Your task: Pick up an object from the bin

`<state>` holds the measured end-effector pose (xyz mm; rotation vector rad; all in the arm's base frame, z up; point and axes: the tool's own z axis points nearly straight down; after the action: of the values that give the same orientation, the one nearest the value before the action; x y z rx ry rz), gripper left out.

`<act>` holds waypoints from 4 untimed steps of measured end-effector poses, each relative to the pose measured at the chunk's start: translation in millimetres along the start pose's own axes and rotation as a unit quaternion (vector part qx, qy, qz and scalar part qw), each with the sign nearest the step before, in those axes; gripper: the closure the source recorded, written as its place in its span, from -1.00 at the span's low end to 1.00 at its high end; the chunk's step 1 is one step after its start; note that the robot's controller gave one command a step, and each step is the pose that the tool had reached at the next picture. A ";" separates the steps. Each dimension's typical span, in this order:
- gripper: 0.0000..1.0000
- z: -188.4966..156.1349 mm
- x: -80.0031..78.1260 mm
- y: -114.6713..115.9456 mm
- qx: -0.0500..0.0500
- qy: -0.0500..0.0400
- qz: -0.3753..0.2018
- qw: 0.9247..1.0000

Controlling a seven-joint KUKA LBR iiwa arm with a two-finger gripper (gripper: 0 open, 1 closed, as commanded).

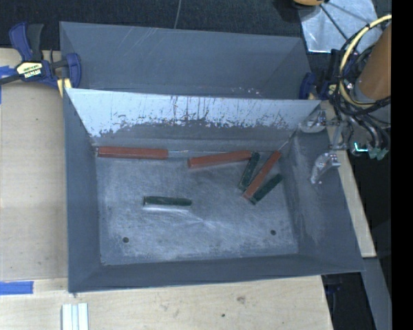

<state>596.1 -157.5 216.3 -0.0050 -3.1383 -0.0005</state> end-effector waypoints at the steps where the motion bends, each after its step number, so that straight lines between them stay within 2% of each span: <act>1: -1.00 -4.1 -1.7 0.5 0.001 -0.004 -0.001 1.000; 2: -1.00 45.5 0.1 4.2 0.001 -0.006 -0.035 0.999; 3: -1.00 82.5 1.4 13.2 0.001 -0.002 -0.137 0.991; 4: 1.00 132.6 -32.0 32.1 0.005 -0.014 -0.135 0.991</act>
Offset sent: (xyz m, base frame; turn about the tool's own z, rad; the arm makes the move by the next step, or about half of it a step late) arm -0.0081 0.0115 -0.1436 -0.1940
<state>627.7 -125.4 83.6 0.4234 -3.1385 0.0150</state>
